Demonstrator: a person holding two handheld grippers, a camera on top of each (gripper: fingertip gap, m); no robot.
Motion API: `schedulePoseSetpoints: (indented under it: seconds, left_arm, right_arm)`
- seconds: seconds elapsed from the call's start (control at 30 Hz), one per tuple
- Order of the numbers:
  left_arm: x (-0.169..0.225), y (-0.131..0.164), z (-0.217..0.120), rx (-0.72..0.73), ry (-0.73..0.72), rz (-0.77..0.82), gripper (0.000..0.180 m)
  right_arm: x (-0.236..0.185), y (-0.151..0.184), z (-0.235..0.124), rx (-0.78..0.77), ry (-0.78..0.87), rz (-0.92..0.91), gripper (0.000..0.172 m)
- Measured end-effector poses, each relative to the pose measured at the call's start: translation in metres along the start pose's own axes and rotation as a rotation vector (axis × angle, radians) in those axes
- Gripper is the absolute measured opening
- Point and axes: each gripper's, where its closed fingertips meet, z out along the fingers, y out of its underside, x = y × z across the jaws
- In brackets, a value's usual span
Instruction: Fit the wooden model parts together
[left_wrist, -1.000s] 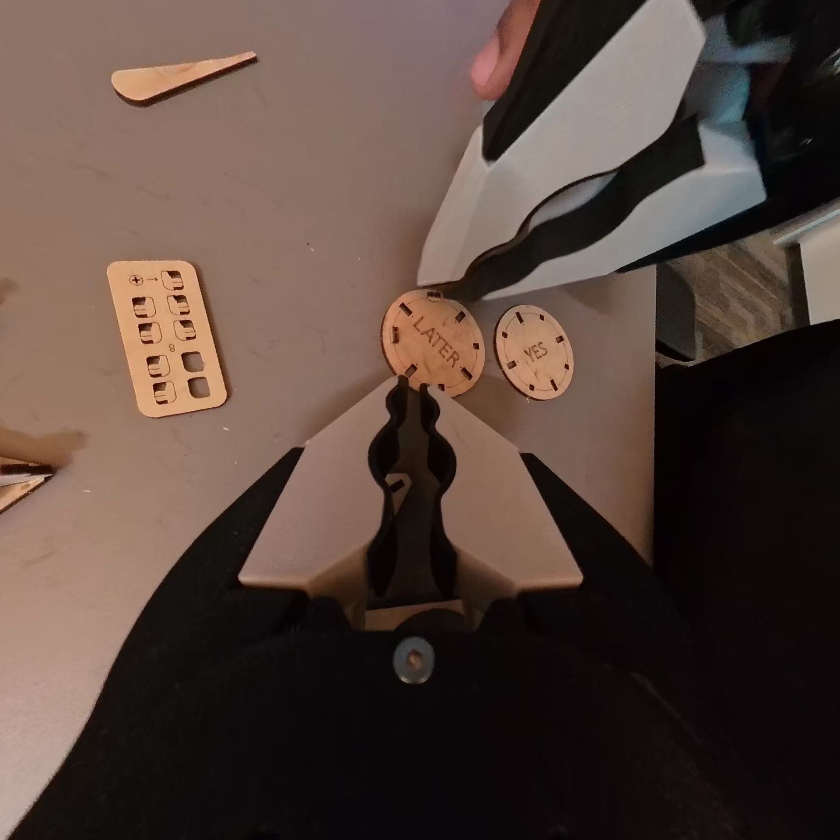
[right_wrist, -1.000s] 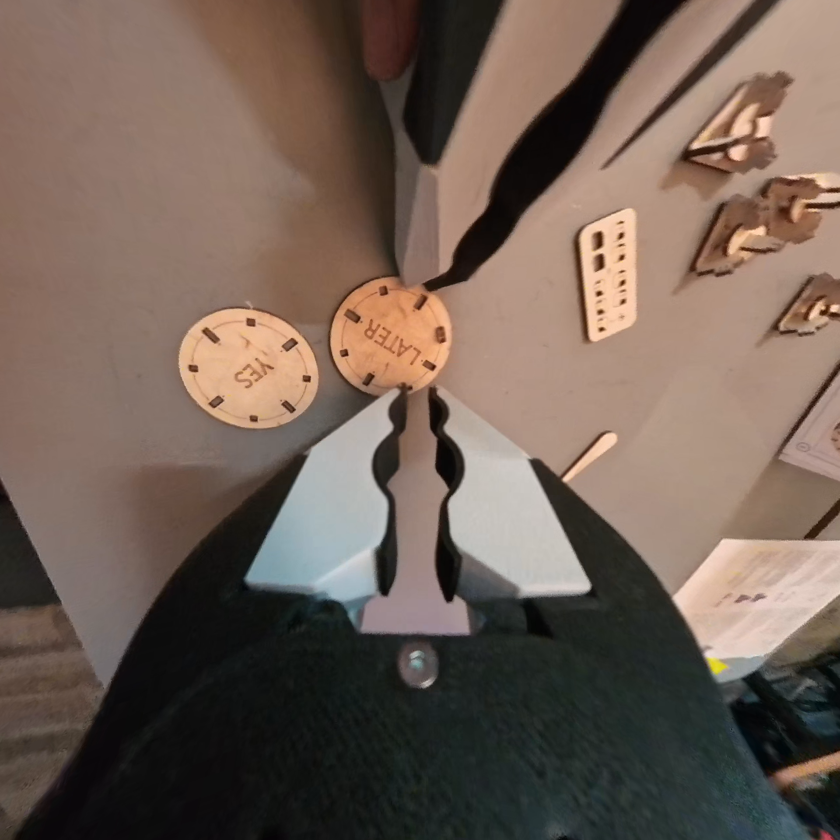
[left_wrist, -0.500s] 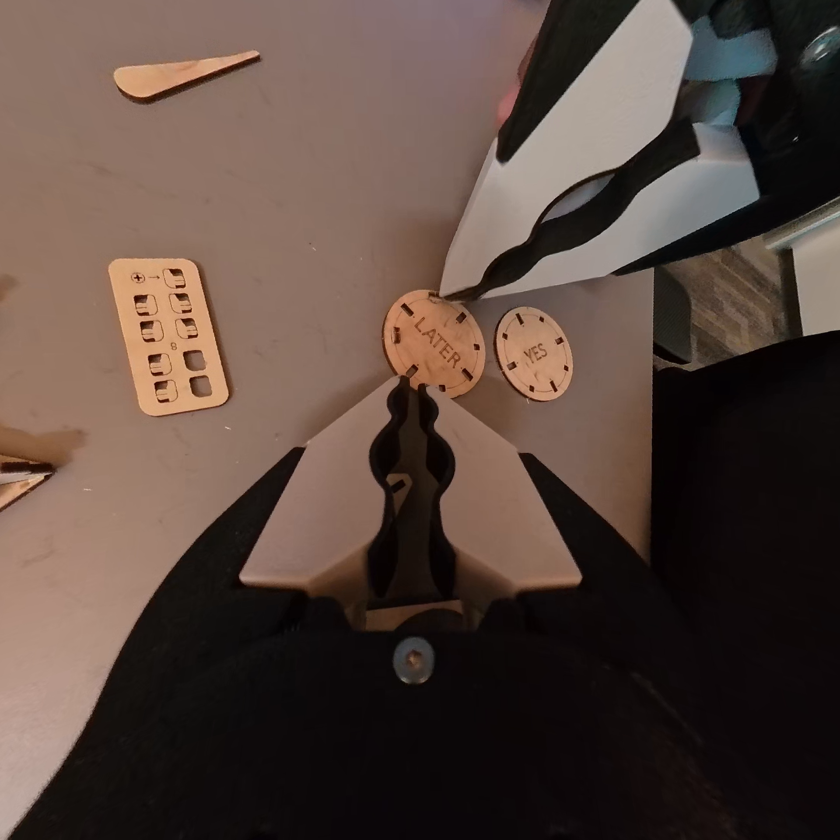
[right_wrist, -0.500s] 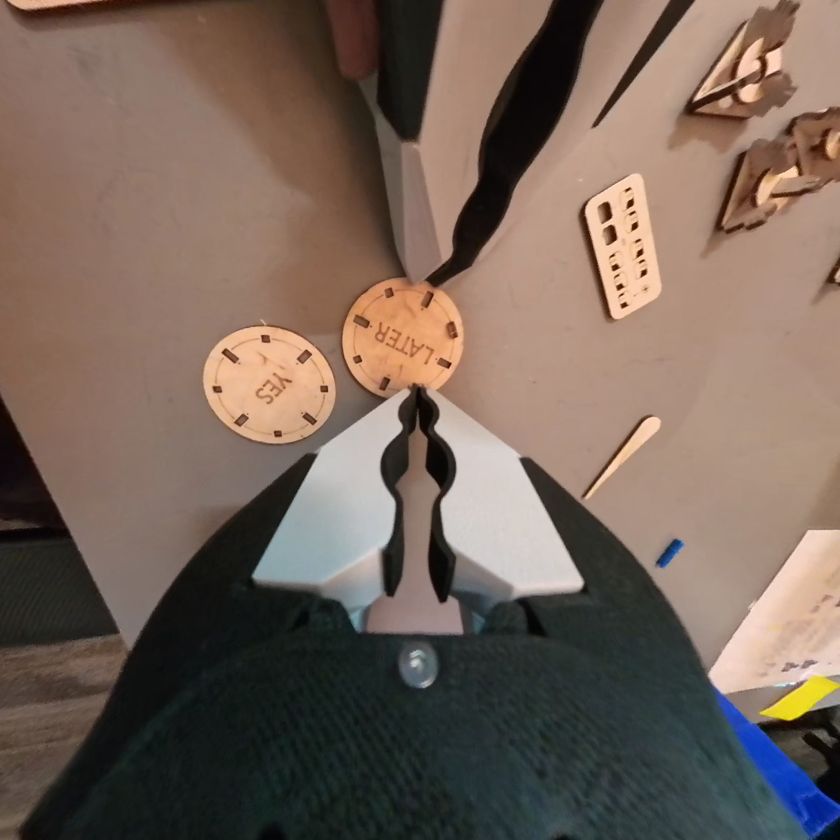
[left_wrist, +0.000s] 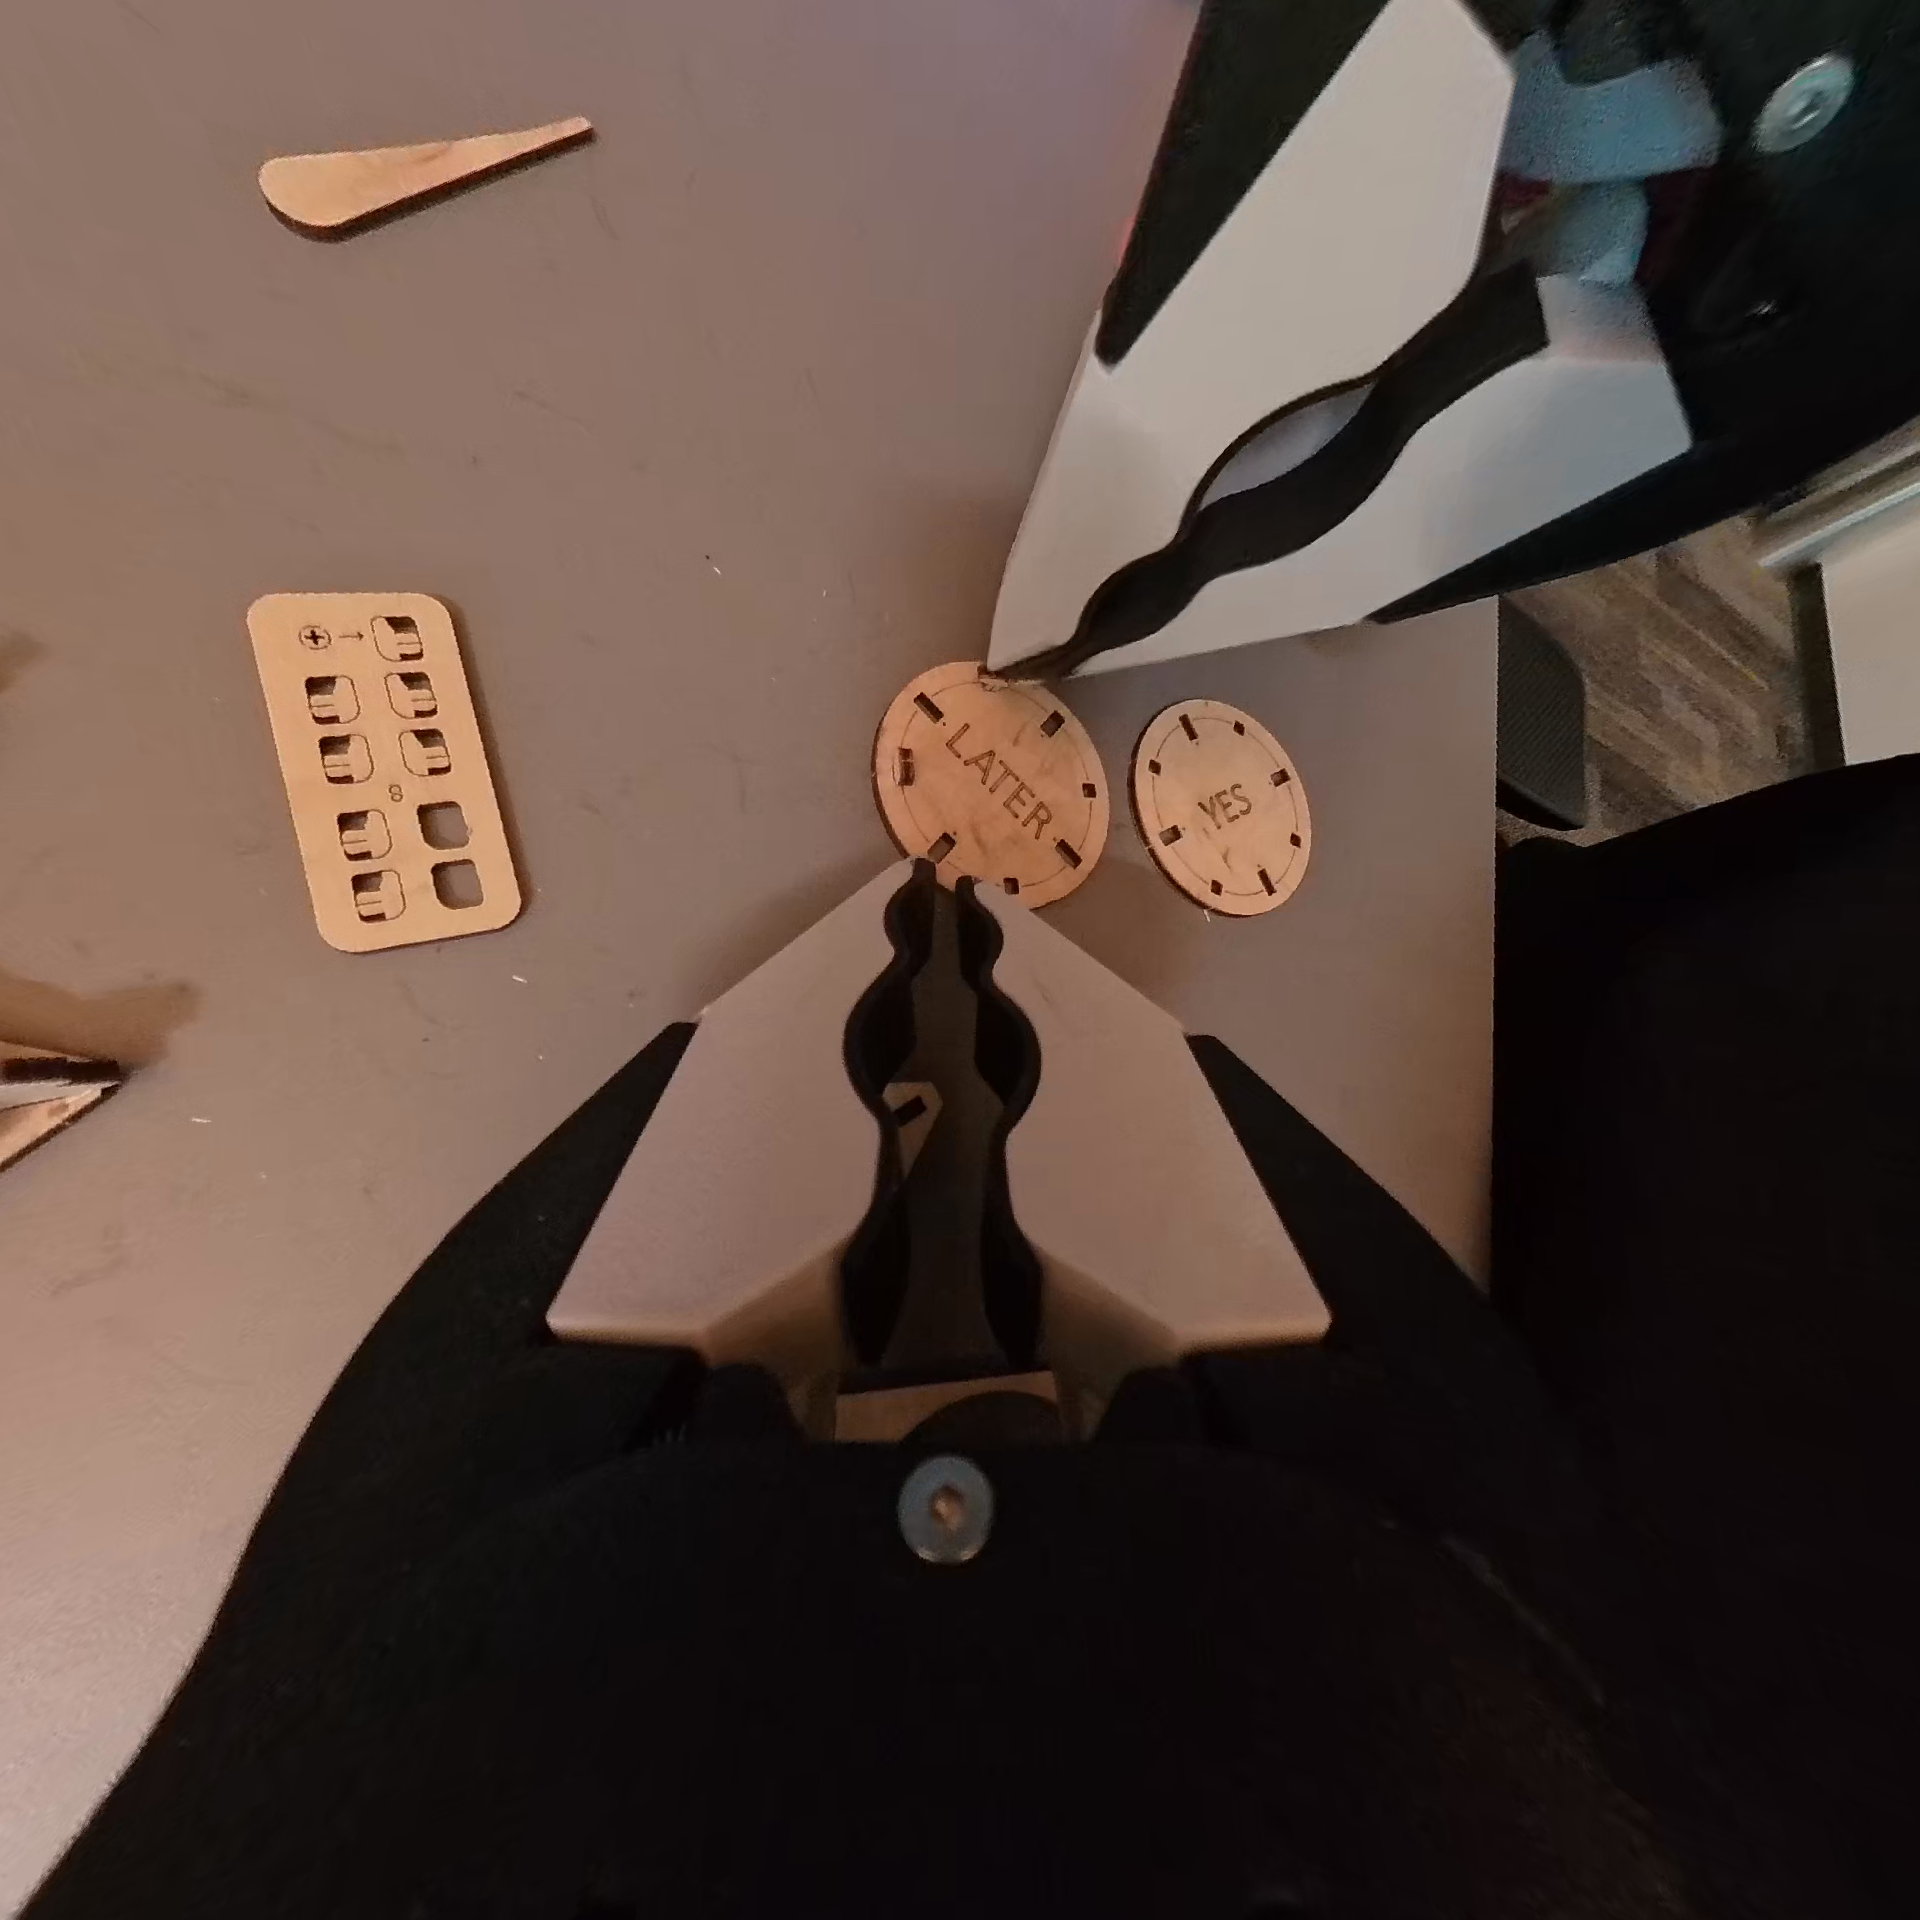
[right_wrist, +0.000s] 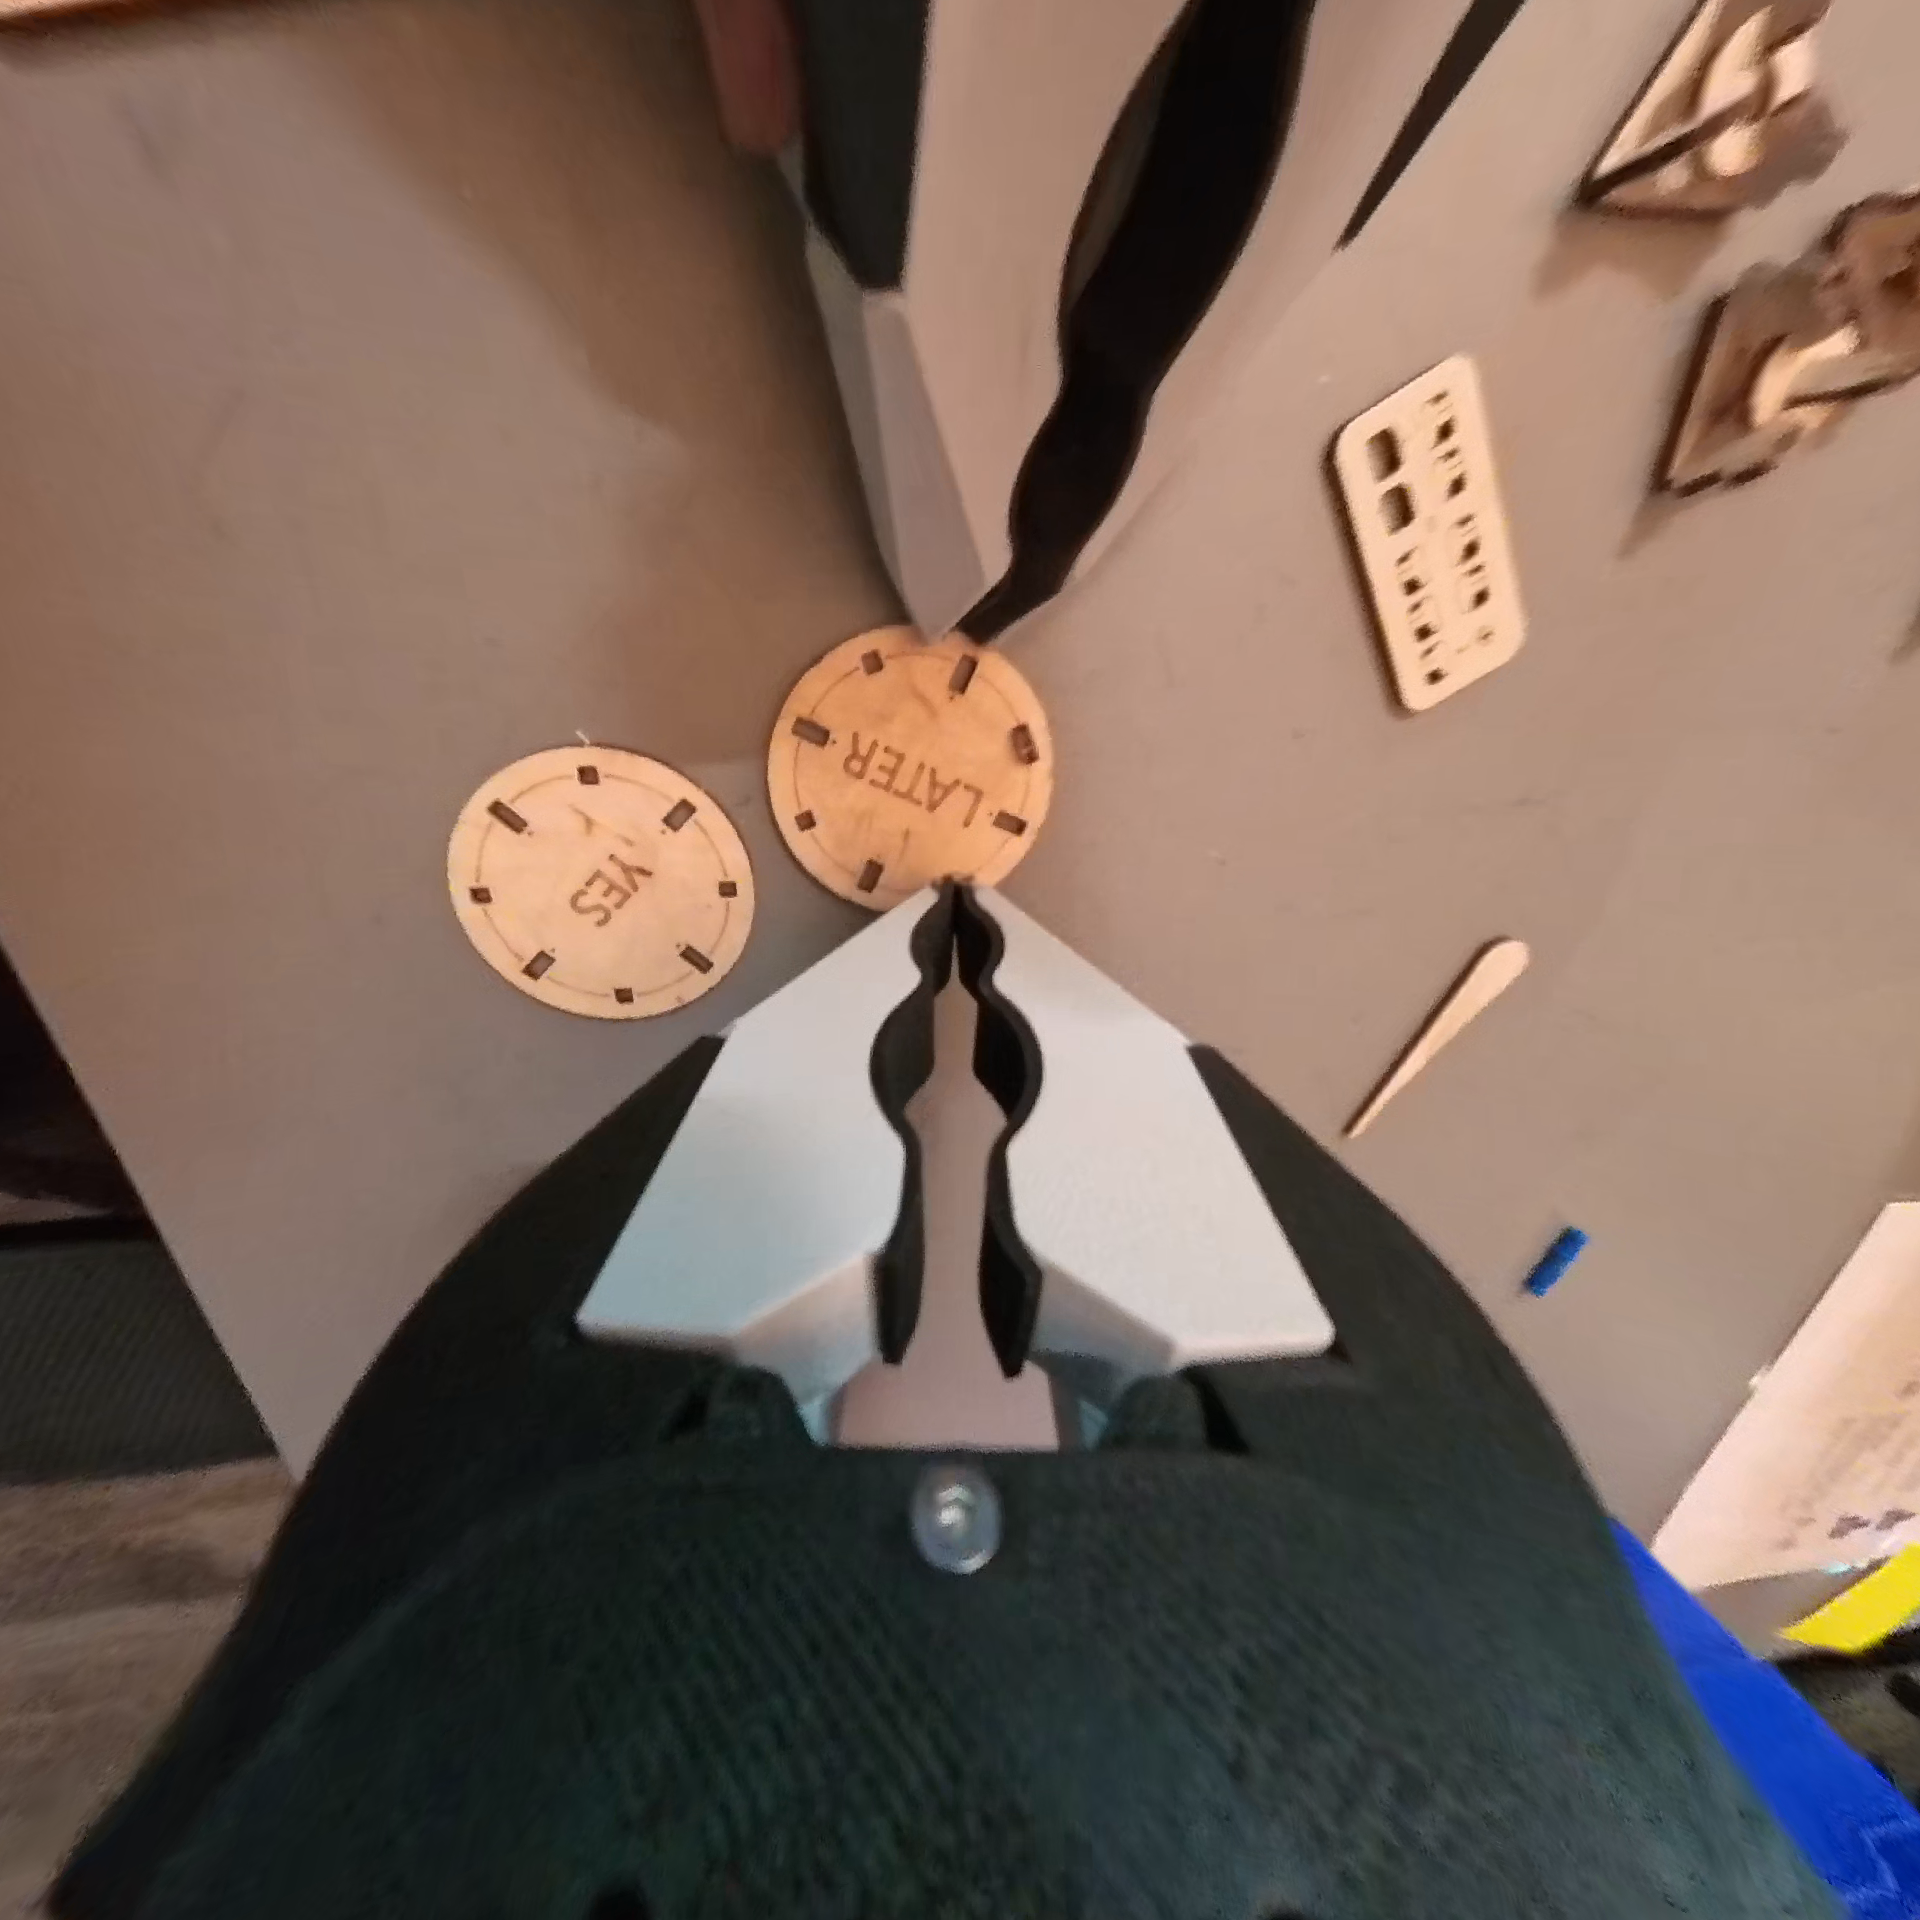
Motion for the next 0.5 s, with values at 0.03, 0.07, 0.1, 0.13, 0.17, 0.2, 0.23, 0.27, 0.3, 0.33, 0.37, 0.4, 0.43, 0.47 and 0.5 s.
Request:
schedulePoseSetpoints:
  seconds: [0.03, 0.07, 0.1, 0.13, 0.17, 0.2, 0.23, 0.27, 0.3, 0.33, 0.37, 0.4, 0.43, 0.47, 0.5]
  left_arm:
    - [0.0, 0.0, 0.0, -0.001, 0.003, 0.0, 0.002]
    - [0.0, 0.0, 0.0, -0.001, 0.004, -0.001, 0.001]
    - [0.0, 0.0, 0.0, -0.001, 0.005, -0.003, 0.001]
    - [0.0, 0.0, 0.0, -0.001, 0.005, -0.002, 0.001]
    - [0.0, 0.0, 0.0, -0.001, 0.004, -0.001, 0.001]
    - [0.0, 0.0, 0.0, -0.001, 0.004, -0.001, 0.001]
    - [0.0, 0.0, 0.0, -0.001, 0.003, 0.0, 0.001]
    - [0.0, 0.0, 0.0, -0.001, 0.003, 0.0, 0.001]
    - [0.0, 0.0, 0.0, -0.001, 0.004, -0.001, 0.001]
    - [0.0, 0.0, 0.0, -0.001, 0.004, -0.001, 0.001]
    - [0.0, 0.0, 0.0, -0.001, 0.004, -0.002, 0.001]
    - [0.0, 0.0, 0.0, -0.001, 0.005, -0.003, 0.001]
    - [0.0, 0.0, 0.0, -0.001, 0.006, -0.003, 0.001]
    - [0.0, 0.0, 0.0, -0.001, 0.006, -0.003, 0.001]
    - [0.0, 0.0, 0.0, -0.001, 0.005, -0.003, 0.001]
  right_arm:
    - [0.0, -0.001, -0.002, 0.012, 0.003, 0.0, 0.0]
    - [0.003, -0.001, -0.005, 0.005, 0.016, 0.006, 0.0]
    - [0.006, -0.004, -0.008, 0.015, 0.034, 0.006, 0.0]
    - [0.007, -0.007, -0.011, 0.038, 0.044, 0.005, 0.0]
    - [0.007, -0.01, -0.012, 0.05, 0.042, 0.011, 0.0]
    - [0.005, -0.009, -0.011, 0.045, 0.029, 0.019, 0.0]
    - [0.004, -0.005, -0.007, 0.026, 0.023, 0.018, 0.0]
    - [0.003, -0.001, -0.003, 0.01, 0.028, 0.007, 0.0]
    - [0.004, 0.001, -0.002, 0.006, 0.036, -0.002, 0.0]
    - [0.004, 0.0, -0.003, 0.014, 0.041, 0.001, 0.0]
    - [0.005, -0.003, -0.005, 0.029, 0.041, 0.012, 0.0]
    - [0.007, -0.005, -0.007, 0.044, 0.044, 0.023, 0.0]
    - [0.008, -0.006, -0.009, 0.052, 0.049, 0.028, 0.0]
    - [0.01, -0.006, -0.01, 0.051, 0.056, 0.028, 0.0]
    - [0.011, -0.005, -0.009, 0.047, 0.062, 0.026, 0.0]
